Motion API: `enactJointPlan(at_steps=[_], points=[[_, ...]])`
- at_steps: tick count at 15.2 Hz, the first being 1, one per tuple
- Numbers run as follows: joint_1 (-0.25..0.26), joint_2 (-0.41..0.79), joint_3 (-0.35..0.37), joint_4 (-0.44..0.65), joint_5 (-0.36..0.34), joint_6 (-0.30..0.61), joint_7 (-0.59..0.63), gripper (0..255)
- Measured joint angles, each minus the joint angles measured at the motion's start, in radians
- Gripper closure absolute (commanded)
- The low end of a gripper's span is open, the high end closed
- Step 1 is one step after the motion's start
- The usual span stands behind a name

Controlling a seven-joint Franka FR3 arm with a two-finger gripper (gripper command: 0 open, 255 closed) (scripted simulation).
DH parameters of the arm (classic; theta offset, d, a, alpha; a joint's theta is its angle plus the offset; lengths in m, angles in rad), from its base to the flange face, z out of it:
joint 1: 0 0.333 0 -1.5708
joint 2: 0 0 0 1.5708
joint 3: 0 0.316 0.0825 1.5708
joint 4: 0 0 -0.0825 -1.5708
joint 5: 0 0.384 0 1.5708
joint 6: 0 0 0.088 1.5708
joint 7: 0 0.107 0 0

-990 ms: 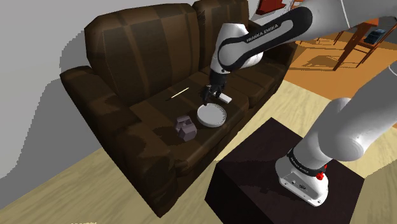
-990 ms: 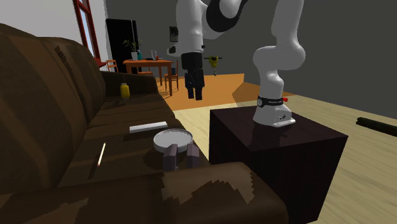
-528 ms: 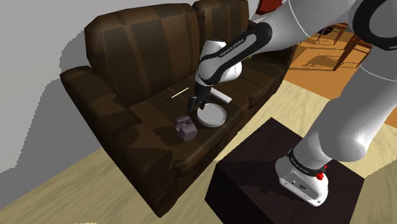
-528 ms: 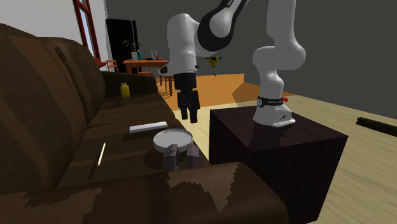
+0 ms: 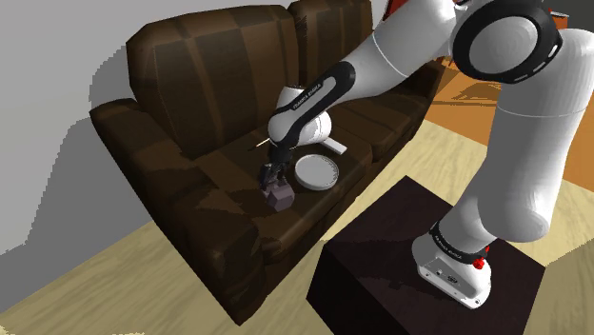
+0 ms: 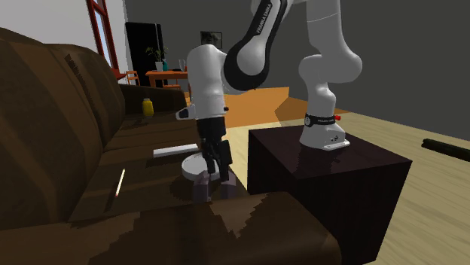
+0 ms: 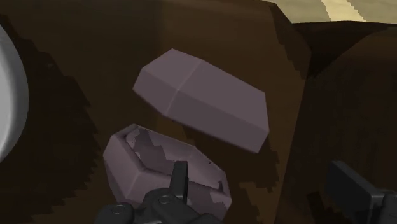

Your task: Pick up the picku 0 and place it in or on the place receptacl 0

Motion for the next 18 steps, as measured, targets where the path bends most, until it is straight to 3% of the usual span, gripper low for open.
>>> enactJointPlan(at_steps=[5,9,10,13,14,18], points=[[-0.001,0.030,0.012,0.028,0.021,0.069,-0.020,0],[-0.001,0.098,0.031,0.050,0.019,0.300,-0.016,0],[-0.025,0.099,0.050,0.028,0.027,0.287,-0.035,0],[-0.019,0.105,0.045,0.045,0.002,0.107,-0.004,0],[-0.019,0.104,0.046,0.043,0.001,0.091,-0.003,255],[-0.027,0.088,0.039,0.036,0.000,0.107,-0.002,255]])
